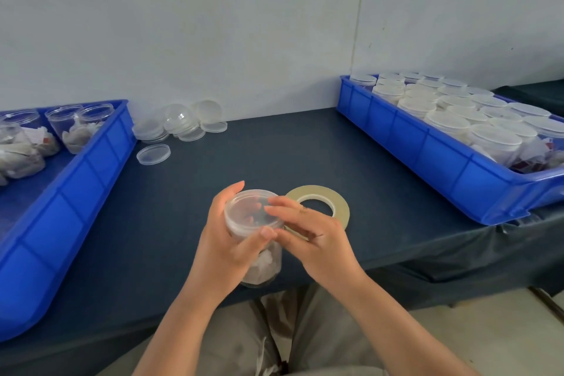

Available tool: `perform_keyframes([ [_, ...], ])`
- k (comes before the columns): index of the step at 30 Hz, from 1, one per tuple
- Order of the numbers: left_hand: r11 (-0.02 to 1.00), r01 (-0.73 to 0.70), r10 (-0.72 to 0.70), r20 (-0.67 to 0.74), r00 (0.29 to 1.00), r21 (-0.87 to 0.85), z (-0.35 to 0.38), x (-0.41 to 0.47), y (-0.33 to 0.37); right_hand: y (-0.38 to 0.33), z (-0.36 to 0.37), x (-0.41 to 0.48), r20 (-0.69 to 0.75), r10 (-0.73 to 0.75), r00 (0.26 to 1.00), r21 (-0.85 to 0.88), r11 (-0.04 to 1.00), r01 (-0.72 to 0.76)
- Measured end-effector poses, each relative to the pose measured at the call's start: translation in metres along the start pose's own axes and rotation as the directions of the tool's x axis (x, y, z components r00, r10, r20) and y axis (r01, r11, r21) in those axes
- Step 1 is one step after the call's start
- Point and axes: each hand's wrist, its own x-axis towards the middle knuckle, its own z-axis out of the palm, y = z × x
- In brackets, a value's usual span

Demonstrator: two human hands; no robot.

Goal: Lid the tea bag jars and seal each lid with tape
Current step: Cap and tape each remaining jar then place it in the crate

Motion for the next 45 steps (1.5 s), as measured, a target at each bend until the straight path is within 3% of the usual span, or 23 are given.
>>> perform_keyframes([
  [7,0.997,-0.029,0.035,0.082,0.996,-0.066,-0.009,0.004,-0.013,0.002,-0.014,0.005,0.111,-0.074,0.991,-0.164,0.982,0.091],
  [10,0.995,-0.02,0.032,0.127,0.991,-0.099,-0.011,0.0,-0.015,-0.009,-0.008,0.005,0.137,-0.006,0.991,-0.252,0.967,0.04],
  [12,0.989,0.003,0.019,0.151,0.988,-0.145,-0.01,-0.004,-0.017,-0.02,-0.003,0.006,0.136,0.081,0.987,-0.37,0.929,-0.025],
  [18,0.989,0.026,-0.014,0.084,0.996,-0.142,-0.006,-0.014,-0.023,-0.042,0.006,0.005,0.198,0.11,0.974,-0.631,0.774,0.04],
  [21,0.979,0.02,-0.021,-0.004,1.0,-0.202,-0.01,-0.011,-0.036,-0.056,-0.024,0.014,0.086,0.175,0.981,-0.621,0.779,-0.084],
  [25,0.967,0.124,-0.138,-0.048,0.989,-0.223,-0.015,-0.008,-0.053,-0.092,-0.113,0.041,-0.218,0.133,0.967,-0.62,0.746,-0.242],
  [30,0.982,0.147,-0.152,-0.044,0.987,-0.116,-0.013,-0.008,-0.062,-0.137,-0.238,0.063,-0.564,0.065,0.823,-0.559,0.703,-0.439],
  [34,0.981,0.145,-0.154,-0.063,0.986,-0.129,-0.012,-0.007,-0.065,-0.148,-0.324,0.051,-0.534,0.222,0.816,-0.419,0.768,-0.484],
  [38,0.984,0.148,-0.155,-0.062,0.986,-0.1,-0.014,-0.008,-0.068,-0.133,-0.35,0.06,-0.539,0.426,0.727,-0.436,0.597,-0.673],
  [45,0.986,0.164,-0.166,-0.032,0.986,-0.037,-0.016,-0.01,-0.063,-0.098,-0.361,0.066,-0.567,0.349,0.746,-0.607,0.435,-0.665],
])
